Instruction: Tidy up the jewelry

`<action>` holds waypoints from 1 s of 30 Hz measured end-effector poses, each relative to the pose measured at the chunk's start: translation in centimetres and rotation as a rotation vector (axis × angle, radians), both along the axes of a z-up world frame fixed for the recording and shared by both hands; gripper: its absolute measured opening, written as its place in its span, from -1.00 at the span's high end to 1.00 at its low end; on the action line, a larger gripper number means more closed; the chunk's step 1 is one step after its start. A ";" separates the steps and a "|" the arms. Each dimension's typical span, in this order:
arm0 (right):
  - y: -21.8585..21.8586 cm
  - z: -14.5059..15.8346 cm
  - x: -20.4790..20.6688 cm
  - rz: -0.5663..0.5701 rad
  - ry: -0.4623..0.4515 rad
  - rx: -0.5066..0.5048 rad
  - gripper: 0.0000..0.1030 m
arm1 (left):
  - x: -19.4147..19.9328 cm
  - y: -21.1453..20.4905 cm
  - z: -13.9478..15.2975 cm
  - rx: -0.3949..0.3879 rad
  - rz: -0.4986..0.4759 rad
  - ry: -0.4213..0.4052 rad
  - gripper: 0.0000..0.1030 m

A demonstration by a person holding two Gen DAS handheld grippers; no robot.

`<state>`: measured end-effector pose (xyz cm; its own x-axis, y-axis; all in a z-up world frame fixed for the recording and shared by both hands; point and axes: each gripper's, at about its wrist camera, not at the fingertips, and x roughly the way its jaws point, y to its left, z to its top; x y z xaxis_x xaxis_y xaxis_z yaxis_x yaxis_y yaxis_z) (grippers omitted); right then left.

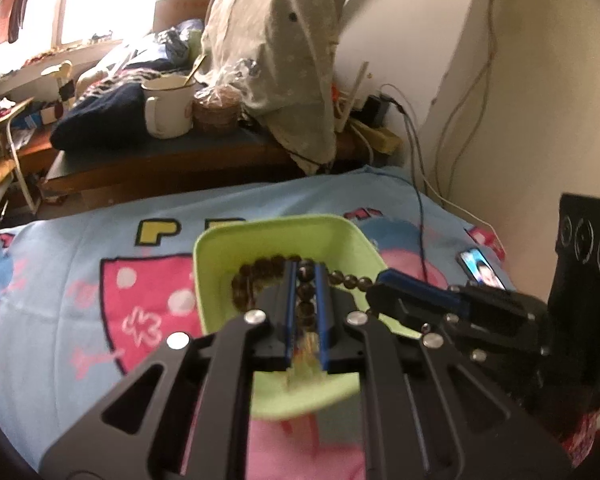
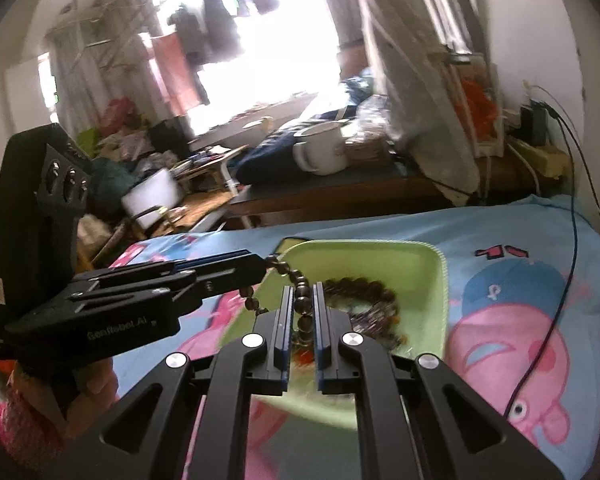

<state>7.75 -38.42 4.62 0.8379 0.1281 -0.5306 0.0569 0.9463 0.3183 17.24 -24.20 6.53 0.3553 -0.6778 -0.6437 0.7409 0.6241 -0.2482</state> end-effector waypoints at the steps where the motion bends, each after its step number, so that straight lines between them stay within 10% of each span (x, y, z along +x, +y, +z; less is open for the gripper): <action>1: -0.7 -0.5 0.8 -0.020 0.009 0.010 1.00 | 0.6 -0.6 -0.3 0.005 0.007 0.002 0.83; 9: -2.4 -2.4 0.9 -0.148 0.012 0.015 1.00 | 3.3 -1.7 -3.3 0.092 0.071 0.058 0.80; 17: 0.6 -1.6 -5.0 -0.238 -0.018 0.046 0.92 | -3.6 3.5 -2.6 0.179 0.201 -0.118 0.50; 30: 8.3 -3.8 -11.4 -0.202 0.022 -0.074 0.83 | -11.2 9.5 -4.7 0.204 0.292 -0.134 0.35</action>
